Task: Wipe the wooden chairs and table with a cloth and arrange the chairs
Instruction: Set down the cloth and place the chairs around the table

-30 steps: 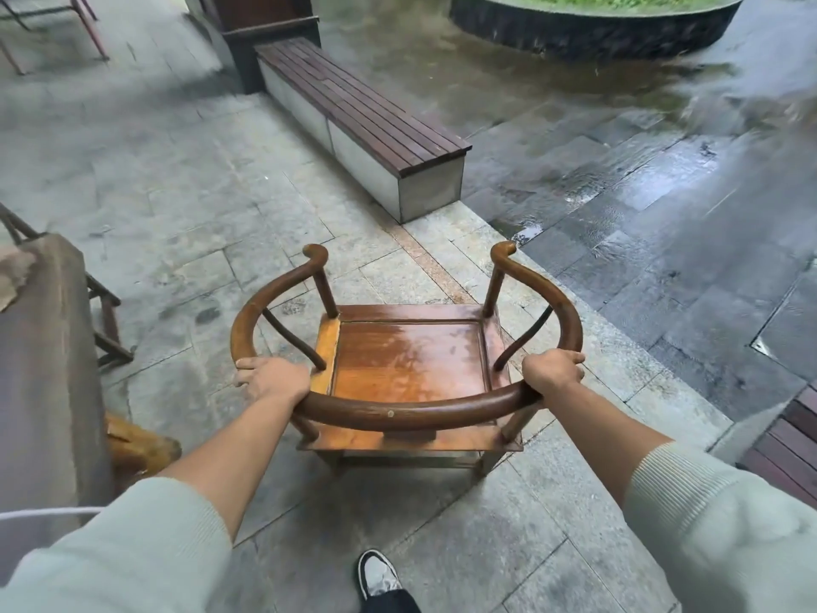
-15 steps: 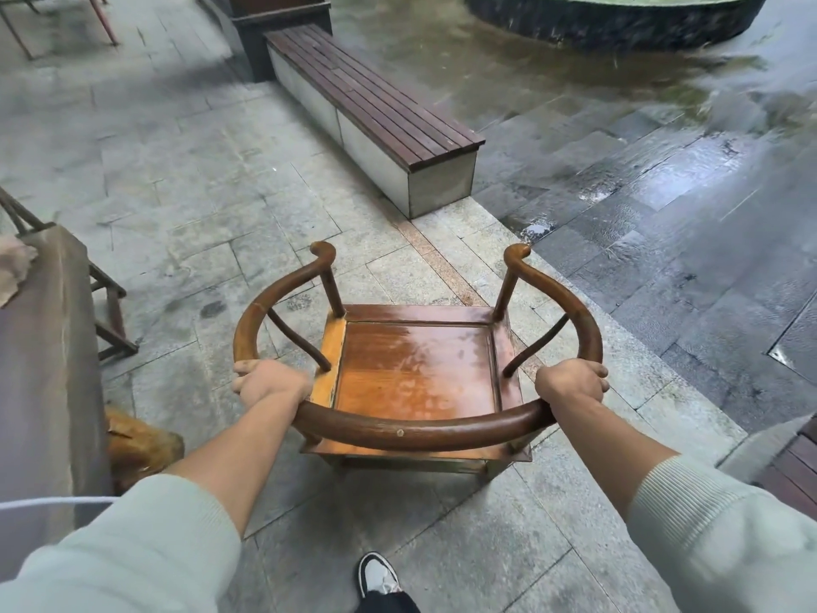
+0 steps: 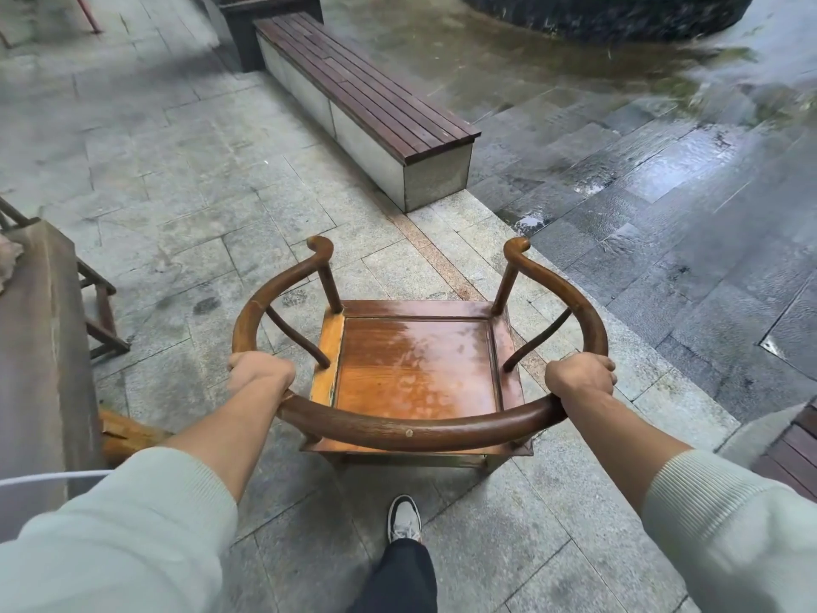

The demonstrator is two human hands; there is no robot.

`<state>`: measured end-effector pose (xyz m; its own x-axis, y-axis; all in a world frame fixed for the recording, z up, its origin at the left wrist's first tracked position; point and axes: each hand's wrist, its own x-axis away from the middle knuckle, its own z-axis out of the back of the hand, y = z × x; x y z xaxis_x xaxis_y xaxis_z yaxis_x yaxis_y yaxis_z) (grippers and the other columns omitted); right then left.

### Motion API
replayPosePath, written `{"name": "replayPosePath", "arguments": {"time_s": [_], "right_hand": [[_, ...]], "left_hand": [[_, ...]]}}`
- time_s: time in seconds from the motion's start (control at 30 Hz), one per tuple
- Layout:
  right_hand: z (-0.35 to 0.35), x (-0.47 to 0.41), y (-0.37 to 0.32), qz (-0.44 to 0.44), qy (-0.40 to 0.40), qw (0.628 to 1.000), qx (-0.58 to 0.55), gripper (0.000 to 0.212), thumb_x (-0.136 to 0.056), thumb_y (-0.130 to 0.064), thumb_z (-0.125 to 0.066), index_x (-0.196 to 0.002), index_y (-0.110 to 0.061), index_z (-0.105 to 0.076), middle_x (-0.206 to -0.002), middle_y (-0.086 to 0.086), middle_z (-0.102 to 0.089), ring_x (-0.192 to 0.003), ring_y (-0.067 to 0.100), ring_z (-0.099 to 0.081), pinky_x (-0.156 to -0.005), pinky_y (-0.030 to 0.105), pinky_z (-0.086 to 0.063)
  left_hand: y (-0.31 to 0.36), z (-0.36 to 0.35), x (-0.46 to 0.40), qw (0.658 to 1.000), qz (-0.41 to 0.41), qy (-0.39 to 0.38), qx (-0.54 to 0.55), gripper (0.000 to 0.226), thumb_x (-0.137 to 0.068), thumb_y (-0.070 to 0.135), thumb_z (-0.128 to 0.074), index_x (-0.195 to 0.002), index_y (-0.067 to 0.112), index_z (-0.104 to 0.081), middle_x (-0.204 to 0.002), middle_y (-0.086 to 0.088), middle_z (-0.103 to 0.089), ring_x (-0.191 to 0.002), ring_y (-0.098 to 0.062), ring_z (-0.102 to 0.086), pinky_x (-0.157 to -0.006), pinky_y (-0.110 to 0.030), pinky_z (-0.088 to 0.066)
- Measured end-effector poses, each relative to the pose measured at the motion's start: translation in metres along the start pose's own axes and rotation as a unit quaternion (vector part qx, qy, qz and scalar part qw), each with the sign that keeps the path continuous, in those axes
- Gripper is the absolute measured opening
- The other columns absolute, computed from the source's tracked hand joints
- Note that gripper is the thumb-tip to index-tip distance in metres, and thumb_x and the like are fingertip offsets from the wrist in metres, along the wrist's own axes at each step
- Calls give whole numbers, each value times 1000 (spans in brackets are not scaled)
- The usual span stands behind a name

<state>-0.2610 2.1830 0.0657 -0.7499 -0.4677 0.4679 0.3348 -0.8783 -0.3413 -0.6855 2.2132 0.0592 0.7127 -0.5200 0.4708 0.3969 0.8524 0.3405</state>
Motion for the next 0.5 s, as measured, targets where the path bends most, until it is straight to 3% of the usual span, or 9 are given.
{"name": "replayPosePath", "arguments": {"time_s": [0.1,0.17,0.23,0.3,0.33,0.4,0.5], "right_hand": [[4,-1,2,-37,-9,998,-56,82,-88,-13,-72,-151,7,-23,-139,27,-52,-122,43,-58,-100,49,-53],[9,-6,0,-72,-27,991,-108,76,-85,-8,-75,-146,0,-29,-135,26,-56,-122,42,-59,-102,51,-52],[12,-5,-3,-93,-51,985,-138,71,-84,-4,-76,-139,-3,-31,-123,28,-63,-110,38,-66,-91,48,-58],[9,2,1,-95,-56,981,-159,67,-84,1,-74,-136,-3,-33,-95,24,-68,-76,29,-69,-61,38,-56],[8,5,4,-97,-47,982,-158,66,-83,4,-72,-137,-1,-35,-84,20,-64,-64,26,-62,-51,33,-49],[7,3,8,-90,-38,981,-167,62,-85,6,-69,-137,-1,-36,-87,19,-63,-59,24,-57,-47,31,-45],[8,-2,10,-79,-39,980,-177,62,-83,5,-67,-137,-1,-37,-96,22,-61,-76,31,-64,-66,41,-60]], "left_hand": [[0,0,-13,996,32,-37,76,55,-96,20,-50,-145,-1,-34,-145,-17,-48,-130,-34,-49,-109,-47,-40],[1,-2,-24,983,55,-83,156,48,-96,13,-50,-142,0,-44,-138,-17,-55,-112,-32,-62,-107,-49,-45],[-2,-2,-28,960,77,-152,224,31,-99,6,-48,-128,-6,-51,-95,-18,-64,-57,-25,-63,-82,-42,-58],[-9,0,-28,953,101,-173,226,18,-102,1,-40,-117,-3,-49,-62,-13,-48,-25,-17,-44,-44,-29,-53],[-10,1,-27,955,99,-175,220,21,-101,-2,-39,-119,-3,-50,-52,-11,-45,-19,-14,-39,-32,-23,-44],[-9,2,-24,957,82,-176,216,33,-98,-6,-40,-129,-14,-49,-45,-11,-44,-16,-13,-36,-26,-17,-36],[-8,0,-17,959,78,-166,215,40,-93,-9,-44,-132,-16,-48,-61,-13,-43,-16,-13,-37,-25,-18,-36]]}}
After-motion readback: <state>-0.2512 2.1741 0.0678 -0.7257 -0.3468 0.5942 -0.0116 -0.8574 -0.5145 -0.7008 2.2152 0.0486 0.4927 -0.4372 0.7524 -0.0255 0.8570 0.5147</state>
